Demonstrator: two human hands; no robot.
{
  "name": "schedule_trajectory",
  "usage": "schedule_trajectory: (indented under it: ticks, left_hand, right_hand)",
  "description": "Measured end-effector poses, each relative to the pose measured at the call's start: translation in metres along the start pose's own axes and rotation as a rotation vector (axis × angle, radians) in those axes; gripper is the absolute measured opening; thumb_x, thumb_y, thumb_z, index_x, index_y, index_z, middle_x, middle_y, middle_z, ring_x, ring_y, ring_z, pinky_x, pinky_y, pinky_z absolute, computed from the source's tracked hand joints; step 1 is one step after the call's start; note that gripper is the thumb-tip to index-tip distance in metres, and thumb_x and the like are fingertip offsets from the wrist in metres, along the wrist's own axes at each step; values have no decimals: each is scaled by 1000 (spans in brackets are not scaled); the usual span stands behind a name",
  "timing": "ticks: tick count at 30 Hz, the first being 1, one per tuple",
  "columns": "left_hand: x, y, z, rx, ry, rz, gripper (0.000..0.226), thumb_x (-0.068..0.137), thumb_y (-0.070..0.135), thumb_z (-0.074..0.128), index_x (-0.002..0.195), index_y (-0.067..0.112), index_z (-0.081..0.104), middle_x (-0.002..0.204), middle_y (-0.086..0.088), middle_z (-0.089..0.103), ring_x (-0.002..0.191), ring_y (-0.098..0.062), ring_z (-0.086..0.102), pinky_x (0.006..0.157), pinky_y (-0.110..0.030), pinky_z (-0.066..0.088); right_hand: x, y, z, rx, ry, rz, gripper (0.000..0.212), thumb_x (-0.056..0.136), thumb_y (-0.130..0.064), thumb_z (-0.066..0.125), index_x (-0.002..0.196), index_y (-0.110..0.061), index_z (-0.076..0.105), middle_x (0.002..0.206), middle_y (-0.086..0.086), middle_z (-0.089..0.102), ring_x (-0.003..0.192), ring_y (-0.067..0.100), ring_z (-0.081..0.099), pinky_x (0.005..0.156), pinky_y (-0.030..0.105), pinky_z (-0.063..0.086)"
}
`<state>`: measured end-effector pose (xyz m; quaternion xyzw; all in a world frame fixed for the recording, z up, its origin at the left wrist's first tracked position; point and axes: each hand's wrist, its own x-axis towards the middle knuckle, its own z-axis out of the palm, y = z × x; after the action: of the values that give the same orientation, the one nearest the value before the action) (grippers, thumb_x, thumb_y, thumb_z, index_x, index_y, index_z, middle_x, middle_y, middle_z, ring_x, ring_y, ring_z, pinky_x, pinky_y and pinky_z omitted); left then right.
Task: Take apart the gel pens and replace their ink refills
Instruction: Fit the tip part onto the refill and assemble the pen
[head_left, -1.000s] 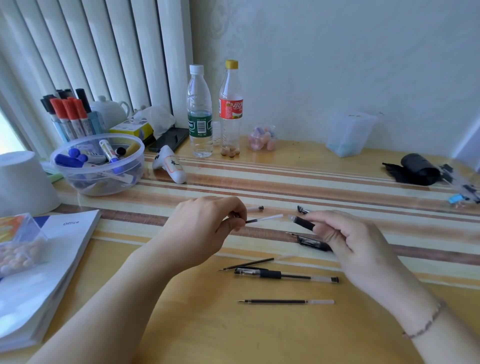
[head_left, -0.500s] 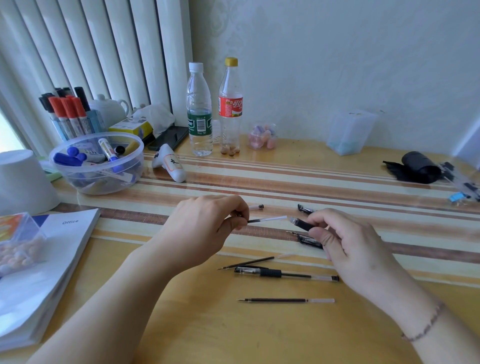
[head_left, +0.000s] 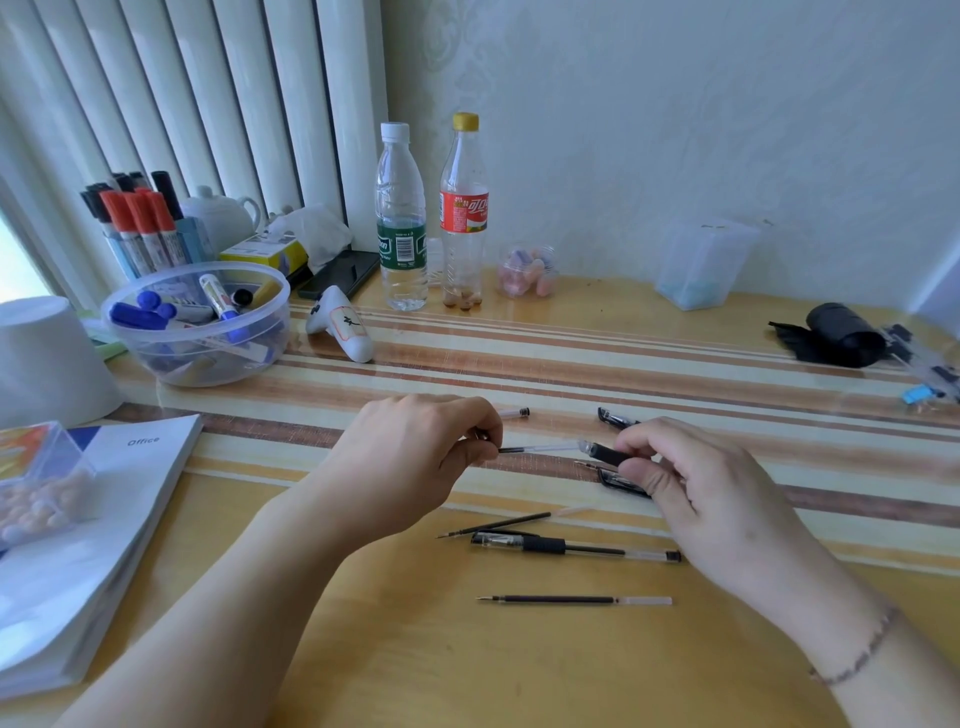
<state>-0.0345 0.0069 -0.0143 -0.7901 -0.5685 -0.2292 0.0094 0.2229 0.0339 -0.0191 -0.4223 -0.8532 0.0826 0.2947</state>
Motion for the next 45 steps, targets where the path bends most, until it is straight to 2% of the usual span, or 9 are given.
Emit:
schedule_trajectory:
  ticks: [13,17,20,25,28,32,34,39,45]
  left_hand:
    - [-1,0,-1,21,44,65,4,91,27,60,91,31,61,77,15,66,65,-10,56,54,-32,48]
    - [-1,-2,1,84,80,140,5,88,24,65,88,29,64,76,15,65,70,-11,60,52,-34,50]
    - [-1,1,3,78,110,189,4,86,25,67,84,28,65,73,15,65,68,-11,59,48,-31,48]
    - [-1,16,12,39,120,271,11,86,37,60,83,30,68,79,15,69,72,-12,60,48,-29,46]
    - [0,20,7,1,371,296,14,88,39,66,83,30,75,102,12,71,77,-12,62,50,-29,47]
    - [2,17,-3,-197,696,233,11,82,26,77,87,17,78,87,1,72,69,-18,60,58,-36,48]
    - [1,14,0,-233,627,156,14,80,28,77,88,17,78,81,4,74,69,-14,64,59,-35,51]
    - [-1,17,7,-304,356,-34,34,76,54,61,93,29,78,65,10,74,54,-4,63,55,-28,55]
    - [-1,21,9,-451,305,-70,36,73,56,64,94,30,77,69,7,75,62,-12,69,62,-32,56]
  right_hand:
    - [-1,-2,-3,-55,-30,-32,22,89,-48,41,94,-36,58,77,-22,58,62,8,54,49,31,47]
    - [-2,-4,-7,-143,-67,-44,21,88,-47,45,96,-36,61,81,-31,54,67,-9,53,48,14,37]
    - [-2,-6,-5,-131,-78,-38,22,88,-49,44,94,-35,61,80,-26,56,67,-4,54,49,20,43]
    - [-4,-12,8,-44,-131,-27,35,85,-56,38,99,-36,63,80,-29,53,79,-3,53,55,14,36]
    - [-4,-12,14,62,-92,-3,36,86,-50,43,103,-31,68,81,-25,58,82,2,57,64,17,45]
    - [-3,-9,13,244,11,122,12,92,-27,54,94,-32,65,66,-18,63,64,3,60,58,17,47]
    - [-4,-10,13,305,32,152,11,93,-25,53,92,-33,61,66,-8,63,60,9,61,60,28,53]
    - [-5,-17,11,217,45,89,20,83,-49,47,94,-37,60,77,-16,65,75,6,63,61,21,51]
    - [-5,-18,9,99,43,22,22,80,-57,44,93,-43,54,76,-24,60,76,7,59,58,25,50]
